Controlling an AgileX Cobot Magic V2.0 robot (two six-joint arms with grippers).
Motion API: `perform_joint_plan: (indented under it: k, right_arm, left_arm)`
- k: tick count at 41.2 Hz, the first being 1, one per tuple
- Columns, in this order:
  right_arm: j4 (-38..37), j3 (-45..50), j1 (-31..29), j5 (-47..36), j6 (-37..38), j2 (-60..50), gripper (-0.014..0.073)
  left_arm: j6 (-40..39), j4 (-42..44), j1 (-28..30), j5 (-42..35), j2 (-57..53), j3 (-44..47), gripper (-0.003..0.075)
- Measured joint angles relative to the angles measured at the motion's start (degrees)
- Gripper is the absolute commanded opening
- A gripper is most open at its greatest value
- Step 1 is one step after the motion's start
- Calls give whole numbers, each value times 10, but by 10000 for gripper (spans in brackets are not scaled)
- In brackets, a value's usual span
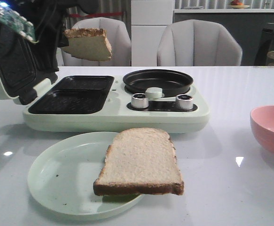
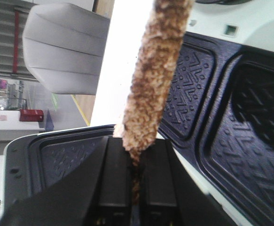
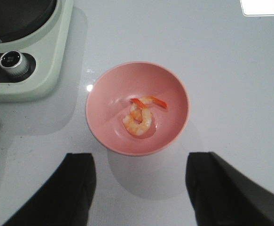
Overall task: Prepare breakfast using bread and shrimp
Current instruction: 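Lift the bread slice and lower it into the press plate, release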
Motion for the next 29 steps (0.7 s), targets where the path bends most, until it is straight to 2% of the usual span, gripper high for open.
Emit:
perform_joint_plan:
  k: [10, 21, 24, 29]
  right_arm:
    - [0, 0, 0, 0, 0, 0, 528]
    - [0, 0, 0, 0, 0, 0, 528]
    - [0, 0, 0, 0, 0, 0, 528]
    - [0, 0, 0, 0, 0, 0, 528]
  left_arm:
    - [0, 3, 43, -34, 110, -113, 99]
    - [0, 7, 72, -48, 198, -183, 106]
    - [0, 7, 75, -52, 209, -186, 143]
    - [0, 7, 77, -61, 217, -187, 282]
